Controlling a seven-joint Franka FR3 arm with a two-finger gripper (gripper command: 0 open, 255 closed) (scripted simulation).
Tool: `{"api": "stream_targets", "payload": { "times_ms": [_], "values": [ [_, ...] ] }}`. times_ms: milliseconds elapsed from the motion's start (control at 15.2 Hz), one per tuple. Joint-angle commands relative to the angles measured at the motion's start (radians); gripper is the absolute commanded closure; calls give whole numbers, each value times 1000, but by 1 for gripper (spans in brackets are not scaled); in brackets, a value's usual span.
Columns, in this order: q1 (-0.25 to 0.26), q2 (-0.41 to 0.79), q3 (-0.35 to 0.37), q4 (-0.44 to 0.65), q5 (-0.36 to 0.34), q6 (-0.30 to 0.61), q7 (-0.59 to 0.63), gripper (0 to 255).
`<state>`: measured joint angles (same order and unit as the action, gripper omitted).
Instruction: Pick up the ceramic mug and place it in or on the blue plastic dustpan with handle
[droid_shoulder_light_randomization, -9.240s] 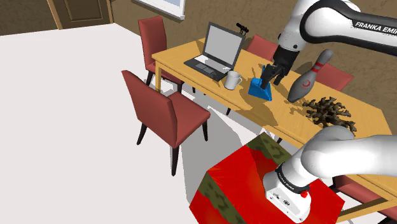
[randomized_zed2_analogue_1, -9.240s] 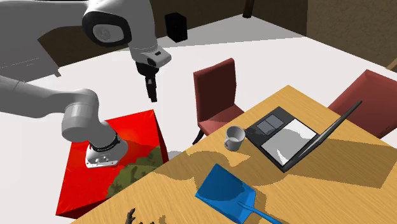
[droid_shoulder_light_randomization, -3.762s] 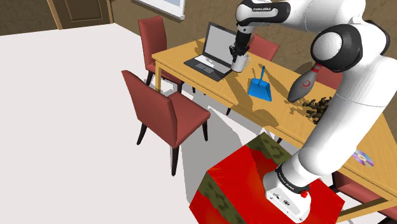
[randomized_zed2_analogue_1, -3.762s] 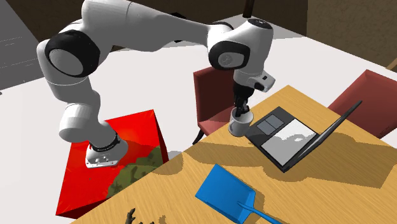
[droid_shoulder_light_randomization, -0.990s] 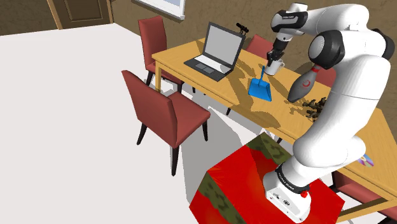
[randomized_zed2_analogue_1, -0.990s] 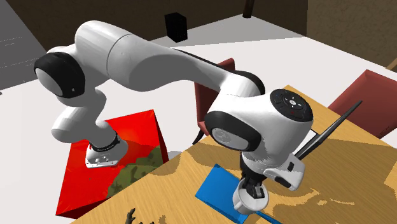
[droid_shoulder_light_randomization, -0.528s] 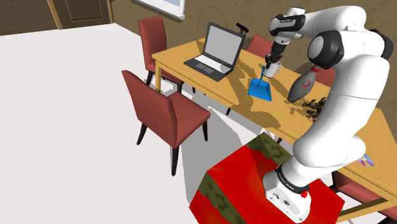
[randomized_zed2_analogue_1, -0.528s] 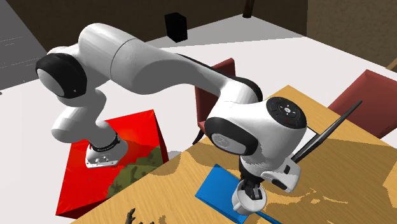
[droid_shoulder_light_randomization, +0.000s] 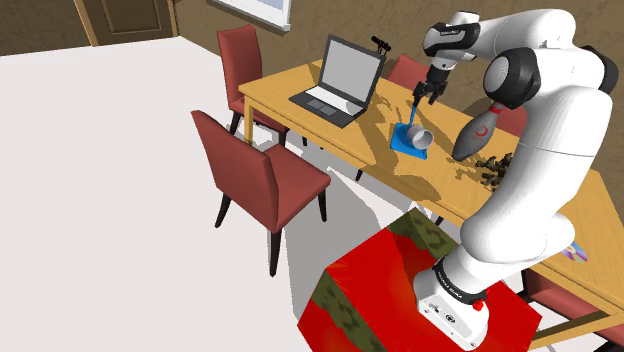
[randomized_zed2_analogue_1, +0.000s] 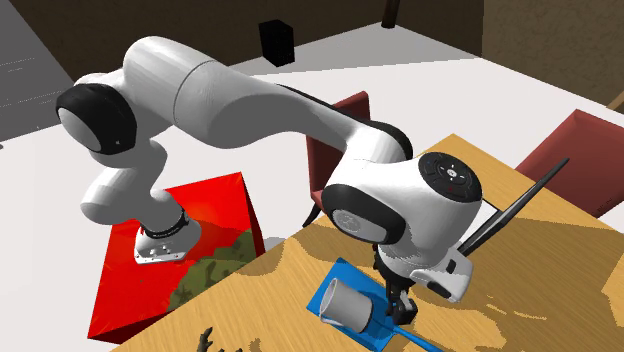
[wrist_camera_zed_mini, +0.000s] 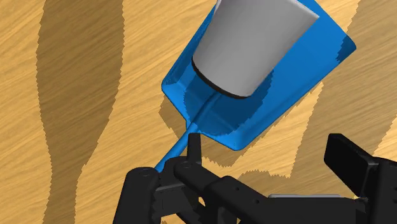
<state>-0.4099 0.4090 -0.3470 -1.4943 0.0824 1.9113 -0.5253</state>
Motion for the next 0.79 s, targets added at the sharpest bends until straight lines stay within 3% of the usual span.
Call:
{"api": "stream_targets", "payload": {
  "times_ms": [0, 264, 726],
  "values": [
    [0, 0, 0, 0, 0, 0, 0, 0],
    [-1, -14, -3, 108, -6, -121, 5, 0],
    [-1, -14, -3, 108, -6, -121, 5, 0]
  ]
}}
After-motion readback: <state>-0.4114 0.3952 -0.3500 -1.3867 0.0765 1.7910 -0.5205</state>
